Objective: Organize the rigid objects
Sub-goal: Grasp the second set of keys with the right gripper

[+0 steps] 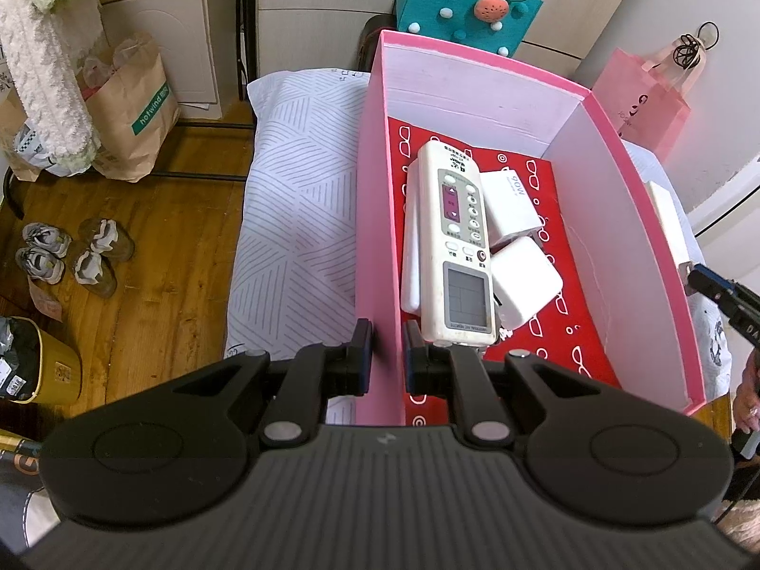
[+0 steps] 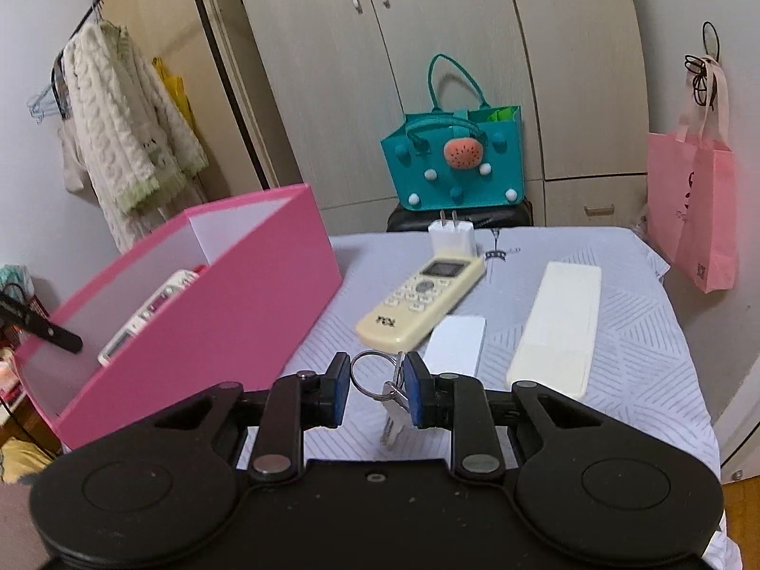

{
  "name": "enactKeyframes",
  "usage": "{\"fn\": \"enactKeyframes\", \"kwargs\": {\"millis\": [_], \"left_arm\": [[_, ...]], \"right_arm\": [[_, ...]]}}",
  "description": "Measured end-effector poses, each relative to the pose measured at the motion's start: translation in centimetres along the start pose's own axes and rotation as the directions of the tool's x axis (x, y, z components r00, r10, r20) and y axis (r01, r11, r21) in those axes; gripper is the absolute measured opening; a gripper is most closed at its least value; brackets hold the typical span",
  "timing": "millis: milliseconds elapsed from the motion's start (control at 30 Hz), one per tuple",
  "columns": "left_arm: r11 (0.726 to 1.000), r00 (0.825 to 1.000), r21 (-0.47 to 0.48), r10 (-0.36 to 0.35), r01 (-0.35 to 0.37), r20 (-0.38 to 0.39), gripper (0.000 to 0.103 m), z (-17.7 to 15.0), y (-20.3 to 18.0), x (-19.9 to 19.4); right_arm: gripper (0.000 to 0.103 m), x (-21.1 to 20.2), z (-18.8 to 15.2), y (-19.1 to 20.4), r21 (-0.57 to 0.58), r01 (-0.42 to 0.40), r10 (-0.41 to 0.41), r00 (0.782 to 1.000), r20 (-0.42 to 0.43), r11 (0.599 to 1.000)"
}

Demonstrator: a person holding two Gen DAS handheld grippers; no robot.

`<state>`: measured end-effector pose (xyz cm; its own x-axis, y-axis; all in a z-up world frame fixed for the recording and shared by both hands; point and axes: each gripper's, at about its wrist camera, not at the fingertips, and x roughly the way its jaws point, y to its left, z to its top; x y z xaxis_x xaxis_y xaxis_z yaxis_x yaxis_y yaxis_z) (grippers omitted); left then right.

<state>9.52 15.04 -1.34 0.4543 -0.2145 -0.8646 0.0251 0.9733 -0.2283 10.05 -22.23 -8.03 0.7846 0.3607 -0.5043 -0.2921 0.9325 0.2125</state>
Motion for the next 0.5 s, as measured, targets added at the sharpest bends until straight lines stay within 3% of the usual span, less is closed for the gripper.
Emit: {"fn": "enactKeyframes", "kwargs": {"millis": [367,500], "left_arm": [[1.000,1.000,0.017,0.008,-0.008,0.003,0.012,0.0,-0.1,0.1],[1.000,1.000,0.018,0.003,-0.003,0.004,0.012,-0.1,-0.1,0.0]], "right_arm": [[0.028,-2.7,2.2,2.1,-0.030,-0.020,0.022,0.998,0.066,0.999],[0.028,-4.3,4.2,4.6,-0.081,-0.073,0.081,0.991,0.106,0.994]]}}
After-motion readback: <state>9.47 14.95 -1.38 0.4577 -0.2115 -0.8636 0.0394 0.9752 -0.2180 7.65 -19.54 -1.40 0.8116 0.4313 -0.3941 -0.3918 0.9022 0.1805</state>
